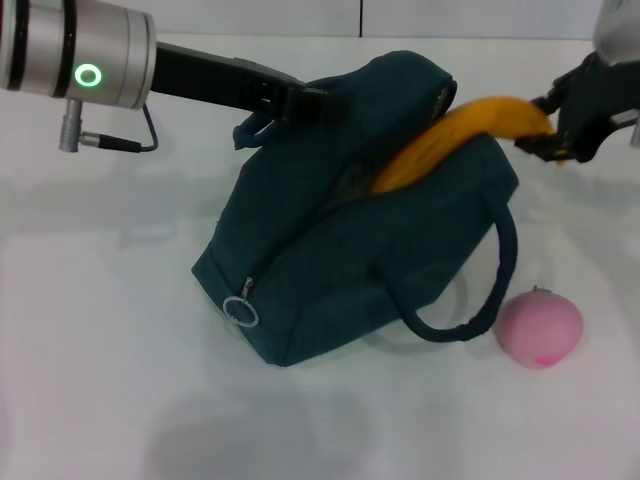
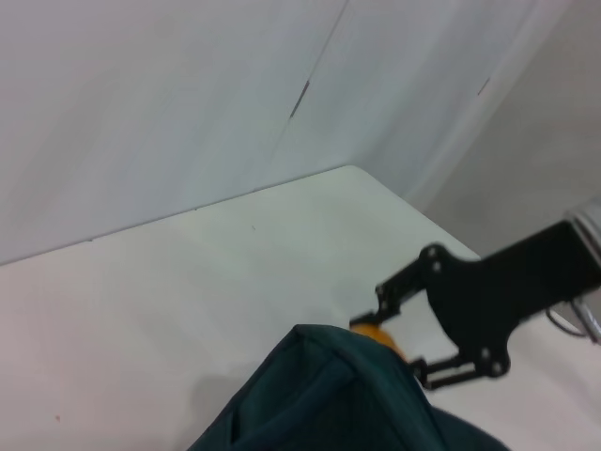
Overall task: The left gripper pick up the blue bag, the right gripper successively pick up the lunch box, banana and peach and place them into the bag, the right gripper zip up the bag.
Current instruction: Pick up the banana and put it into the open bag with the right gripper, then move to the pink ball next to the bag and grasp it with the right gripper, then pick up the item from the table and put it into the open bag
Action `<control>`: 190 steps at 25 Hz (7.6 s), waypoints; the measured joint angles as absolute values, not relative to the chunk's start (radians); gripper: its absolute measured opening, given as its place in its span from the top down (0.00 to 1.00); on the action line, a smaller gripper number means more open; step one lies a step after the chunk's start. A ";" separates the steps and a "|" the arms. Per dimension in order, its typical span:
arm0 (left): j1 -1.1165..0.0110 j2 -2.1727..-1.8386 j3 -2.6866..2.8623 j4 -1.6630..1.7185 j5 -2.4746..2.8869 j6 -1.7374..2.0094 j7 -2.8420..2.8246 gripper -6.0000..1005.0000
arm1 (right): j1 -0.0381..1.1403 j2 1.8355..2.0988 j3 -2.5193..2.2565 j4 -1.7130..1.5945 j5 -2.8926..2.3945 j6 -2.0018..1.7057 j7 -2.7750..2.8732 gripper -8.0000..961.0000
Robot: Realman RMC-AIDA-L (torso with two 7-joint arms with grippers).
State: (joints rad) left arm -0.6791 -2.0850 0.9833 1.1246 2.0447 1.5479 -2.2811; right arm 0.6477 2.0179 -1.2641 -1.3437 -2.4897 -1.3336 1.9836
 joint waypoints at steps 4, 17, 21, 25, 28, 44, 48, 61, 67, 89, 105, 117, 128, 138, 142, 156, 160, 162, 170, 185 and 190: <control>-0.680 -2.083 0.983 1.123 2.045 1.547 -2.281 0.93 | 0.654 2.010 -1.181 -1.352 -2.477 -1.376 1.966 0.51; -0.696 -2.084 0.983 1.122 2.048 1.541 -2.283 0.93 | 0.765 2.013 -1.267 -1.370 -2.611 -1.574 1.975 0.50; -0.697 -2.085 0.983 1.113 2.046 1.542 -2.290 0.93 | 0.798 2.013 -1.292 -1.370 -2.690 -1.575 2.015 0.49; -0.697 -2.085 0.983 1.107 2.046 1.543 -2.294 0.93 | 0.823 2.013 -1.318 -1.403 -2.747 -1.577 2.042 0.49; -0.698 -2.084 0.983 1.105 2.045 1.543 -2.296 0.93 | 0.844 2.013 -1.358 -1.408 -2.766 -1.582 2.051 0.49; -0.705 -2.086 0.983 1.069 2.043 1.541 -2.290 0.93 | 1.051 2.026 -1.499 -1.345 -2.796 -1.720 2.181 0.47; -0.706 -2.087 0.983 1.069 2.040 1.539 -2.289 0.93 | 1.064 2.026 -1.495 -1.334 -2.734 -1.720 2.200 0.47; -0.706 -2.088 0.996 1.066 2.021 1.537 -2.287 0.93 | 1.086 2.025 -1.470 -1.277 -2.653 -1.734 2.239 0.45; -0.707 -2.088 0.996 1.049 2.020 1.537 -2.286 0.93 | 1.080 2.025 -1.460 -1.283 -2.648 -1.707 2.246 0.45; -0.718 -2.087 0.997 1.046 1.996 1.537 -2.277 0.93 | 0.971 2.014 -1.339 -1.287 -2.413 -1.699 2.213 0.43; -0.733 -2.088 1.007 1.044 1.994 1.537 -2.279 0.93 | 0.945 2.016 -1.199 -1.256 -2.406 -1.700 2.216 0.41; -0.730 -2.088 1.008 1.042 1.994 1.537 -2.276 0.93 | 0.892 2.012 -1.126 -1.344 -2.327 -1.739 2.211 0.15; -0.731 -2.087 1.005 1.019 1.997 1.537 -2.275 0.93 | 0.735 1.978 -0.947 -1.526 -2.212 -1.972 2.270 0.09; -0.745 -2.086 1.007 1.018 1.997 1.513 -2.282 0.93 | 0.667 2.013 -1.128 -1.458 -2.439 -1.953 2.310 0.11; -0.746 -2.086 1.008 1.017 1.996 1.511 -2.283 0.93 | 0.669 2.013 -1.207 -1.359 -2.466 -1.864 2.310 0.12; -0.746 -2.084 1.006 1.017 1.996 1.511 -2.276 0.93 | 0.727 2.020 -1.373 -1.168 -2.495 -1.725 2.309 0.14; -0.746 -2.085 1.005 1.017 1.996 1.511 -2.275 0.93 | 0.744 2.019 -1.377 -1.117 -2.496 -1.713 2.305 0.15; -0.745 -2.085 1.005 1.017 1.996 1.511 -2.275 0.93 | 0.753 2.017 -1.377 -1.093 -2.496 -1.705 2.303 0.16; -0.740 -2.085 1.008 1.017 1.996 1.511 -2.275 0.93 | 0.748 2.010 -1.309 -1.098 -2.508 -1.686 2.302 0.46; -0.742 -2.087 1.009 1.021 1.973 1.518 -2.287 0.93 | 0.638 1.946 -0.719 -1.184 -2.227 -1.812 2.131 0.72; -0.751 -2.085 1.009 1.025 1.972 1.519 -2.304 0.93 | 0.561 1.927 -0.715 -1.183 -1.890 -1.828 1.982 0.76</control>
